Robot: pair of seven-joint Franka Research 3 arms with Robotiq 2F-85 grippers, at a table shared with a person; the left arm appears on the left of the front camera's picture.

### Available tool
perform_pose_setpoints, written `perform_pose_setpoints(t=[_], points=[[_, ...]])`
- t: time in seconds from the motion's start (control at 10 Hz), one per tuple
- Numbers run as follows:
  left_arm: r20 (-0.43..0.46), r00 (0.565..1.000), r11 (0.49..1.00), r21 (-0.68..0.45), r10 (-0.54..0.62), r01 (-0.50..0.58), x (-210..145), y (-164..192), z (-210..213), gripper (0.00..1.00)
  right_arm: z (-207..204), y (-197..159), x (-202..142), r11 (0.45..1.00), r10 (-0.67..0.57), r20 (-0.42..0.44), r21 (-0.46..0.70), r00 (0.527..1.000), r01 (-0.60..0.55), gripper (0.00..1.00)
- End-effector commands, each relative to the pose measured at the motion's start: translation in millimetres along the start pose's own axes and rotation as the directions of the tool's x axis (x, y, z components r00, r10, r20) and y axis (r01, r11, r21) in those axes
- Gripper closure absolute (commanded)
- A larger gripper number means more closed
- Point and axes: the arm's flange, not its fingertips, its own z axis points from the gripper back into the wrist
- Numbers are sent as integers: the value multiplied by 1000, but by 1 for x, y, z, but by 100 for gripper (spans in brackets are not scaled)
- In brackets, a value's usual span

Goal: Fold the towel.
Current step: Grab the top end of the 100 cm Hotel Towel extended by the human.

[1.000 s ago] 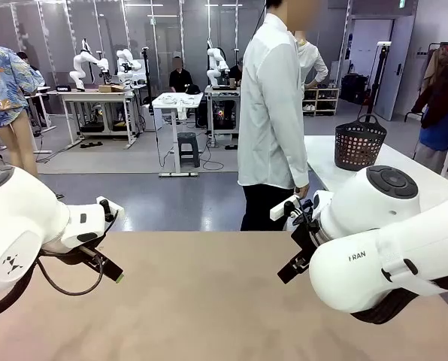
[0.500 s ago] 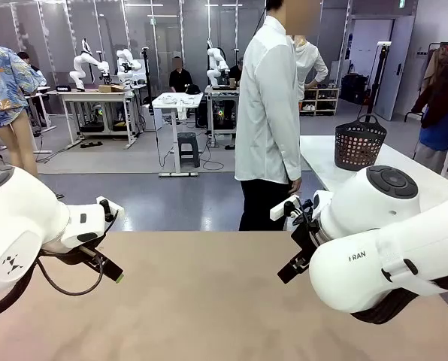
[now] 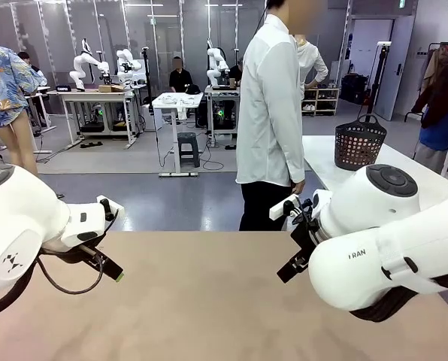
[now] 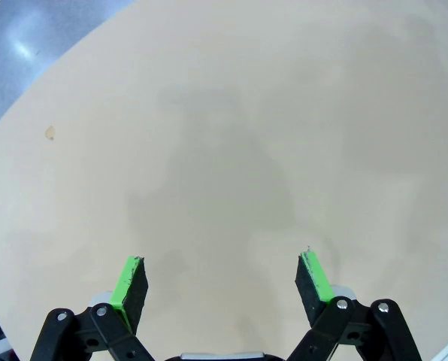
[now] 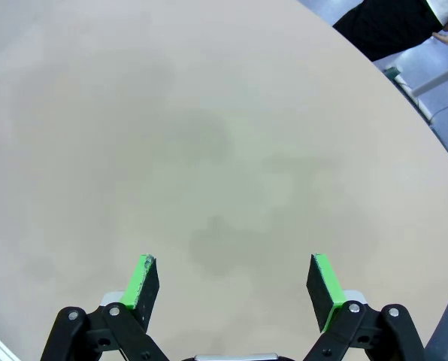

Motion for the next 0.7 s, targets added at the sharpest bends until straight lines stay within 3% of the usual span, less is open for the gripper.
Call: perform_pose_setpoints(t=[0.0,0.2,0.3,0.4,0.5,0.6], points=[[-14,1000,999,-51,-5,5,27,15,33,0,38,-19,25,992,10,0,126,1000,-10,0],[58,991,978,-176,123,-111,51,42,95,0,90,-57,47,960,-100,29,268,995,88,0],[1,974,937,-273,227,-218,53,58,119,0,110,-75,50,925,-136,26,362,990,117,0],[-15,945,860,-408,328,-305,52,75,142,0,132,-96,49,888,-198,49,431,979,158,0],[-44,900,715,-591,434,-373,43,97,169,0,157,-120,39,768,-328,67,600,942,224,0],[-74,853,601,-678,516,-422,26,118,188,0,175,-140,19,665,-410,38,697,911,270,0]])
